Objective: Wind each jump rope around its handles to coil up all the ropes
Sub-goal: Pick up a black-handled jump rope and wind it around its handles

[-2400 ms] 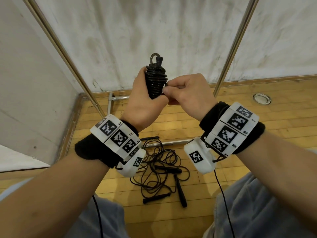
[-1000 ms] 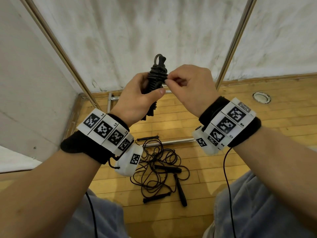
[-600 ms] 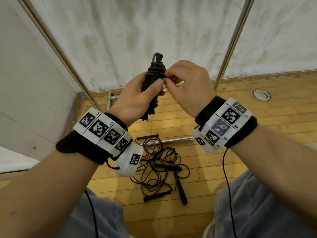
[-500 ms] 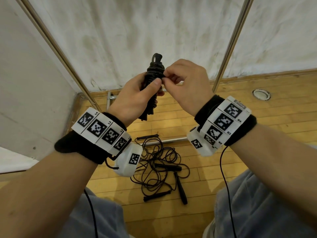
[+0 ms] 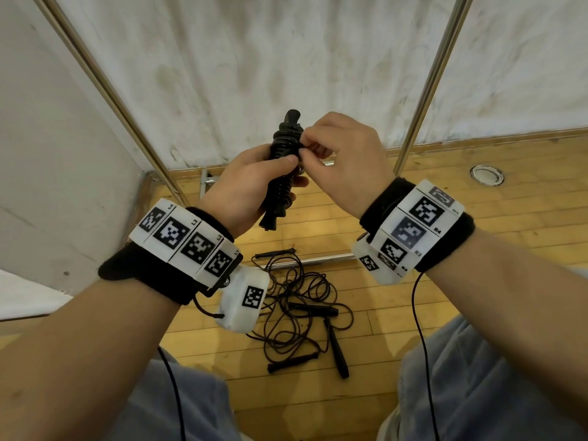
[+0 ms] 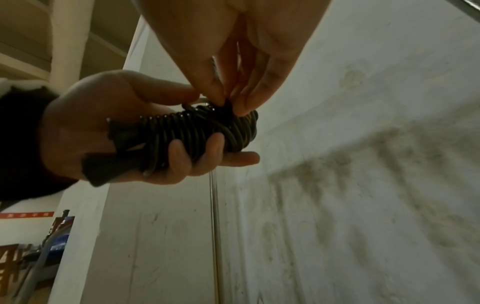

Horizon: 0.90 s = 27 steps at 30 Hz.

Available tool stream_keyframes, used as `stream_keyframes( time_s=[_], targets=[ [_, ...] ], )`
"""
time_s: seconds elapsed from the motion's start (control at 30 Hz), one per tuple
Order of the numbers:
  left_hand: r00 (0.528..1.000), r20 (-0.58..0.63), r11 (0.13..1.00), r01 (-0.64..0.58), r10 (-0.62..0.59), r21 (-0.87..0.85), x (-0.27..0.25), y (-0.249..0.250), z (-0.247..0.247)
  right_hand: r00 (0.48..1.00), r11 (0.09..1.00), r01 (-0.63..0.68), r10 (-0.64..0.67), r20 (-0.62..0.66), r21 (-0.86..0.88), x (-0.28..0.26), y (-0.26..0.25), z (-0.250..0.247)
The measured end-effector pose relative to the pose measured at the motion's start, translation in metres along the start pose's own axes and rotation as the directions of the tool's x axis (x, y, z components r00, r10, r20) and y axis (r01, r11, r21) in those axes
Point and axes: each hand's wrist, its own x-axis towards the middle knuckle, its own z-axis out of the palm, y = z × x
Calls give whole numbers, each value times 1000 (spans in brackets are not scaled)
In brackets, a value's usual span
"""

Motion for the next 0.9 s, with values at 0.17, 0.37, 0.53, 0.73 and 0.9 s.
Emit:
stream_keyframes(
  time_s=[0.17, 0.37, 0.53, 0.73, 0.9],
  targets=[
    [995, -65, 977, -60, 75, 206, 1, -6, 0, 996, 996, -84, 82, 47, 36, 2, 2, 3],
    [983, -98, 919, -108, 156, 378, 1, -6, 3, 993, 991, -115, 117, -18, 66, -2, 5, 6],
    [986, -105, 949, -93, 130, 300, 1, -5, 1, 958, 942, -286, 279, 66, 175, -2, 4, 7],
    [977, -123, 924, -118, 173, 363, 3, -5, 1, 925, 884, -381, 370, 92, 272, 1, -1, 7],
    [982, -95, 927, -118, 161, 356, 3, -2, 0, 975, 968, -221, 218, 36, 117, 0, 2, 8]
  ],
)
